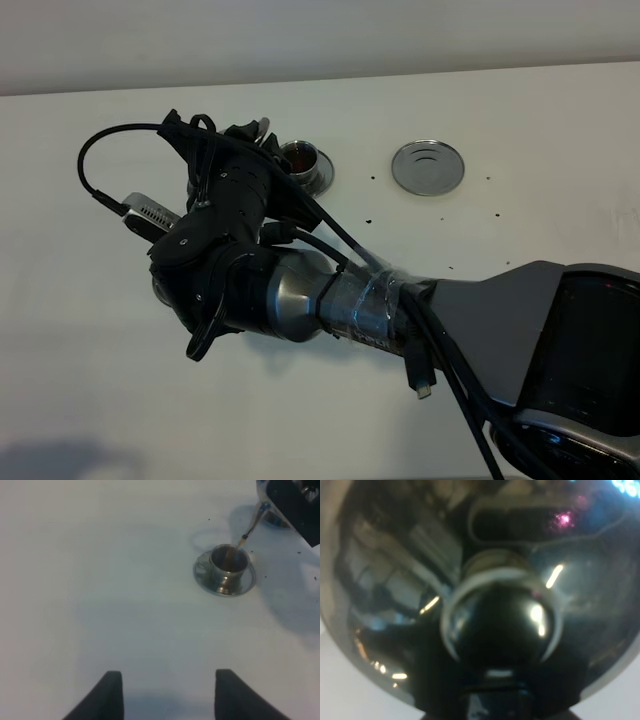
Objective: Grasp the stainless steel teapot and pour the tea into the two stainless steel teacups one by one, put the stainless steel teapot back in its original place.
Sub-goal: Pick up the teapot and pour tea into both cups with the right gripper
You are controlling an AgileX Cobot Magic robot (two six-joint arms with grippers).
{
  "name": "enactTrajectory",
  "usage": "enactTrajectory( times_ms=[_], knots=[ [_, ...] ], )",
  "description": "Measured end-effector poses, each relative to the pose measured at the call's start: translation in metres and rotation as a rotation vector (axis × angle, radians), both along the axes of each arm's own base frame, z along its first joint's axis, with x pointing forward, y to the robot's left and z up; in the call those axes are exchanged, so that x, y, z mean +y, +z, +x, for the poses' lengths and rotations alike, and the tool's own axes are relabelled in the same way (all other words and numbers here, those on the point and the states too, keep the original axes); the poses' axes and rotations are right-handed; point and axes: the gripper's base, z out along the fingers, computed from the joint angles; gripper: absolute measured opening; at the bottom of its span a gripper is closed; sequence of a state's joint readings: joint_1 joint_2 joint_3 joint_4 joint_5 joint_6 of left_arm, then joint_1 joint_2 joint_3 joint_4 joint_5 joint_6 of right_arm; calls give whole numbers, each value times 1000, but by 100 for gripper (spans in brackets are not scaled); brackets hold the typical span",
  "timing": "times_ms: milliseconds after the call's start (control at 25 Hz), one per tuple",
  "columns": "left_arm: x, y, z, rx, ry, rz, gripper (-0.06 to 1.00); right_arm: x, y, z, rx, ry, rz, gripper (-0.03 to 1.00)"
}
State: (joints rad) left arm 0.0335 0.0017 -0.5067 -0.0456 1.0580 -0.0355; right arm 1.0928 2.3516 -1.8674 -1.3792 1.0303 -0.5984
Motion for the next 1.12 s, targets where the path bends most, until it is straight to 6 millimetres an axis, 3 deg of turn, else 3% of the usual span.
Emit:
enactTrajectory(
  times_ms=[1120],
  knots=[
    [0,0,0,0,0,1,45,4,3,1,-30,58,-47,18]
  ],
)
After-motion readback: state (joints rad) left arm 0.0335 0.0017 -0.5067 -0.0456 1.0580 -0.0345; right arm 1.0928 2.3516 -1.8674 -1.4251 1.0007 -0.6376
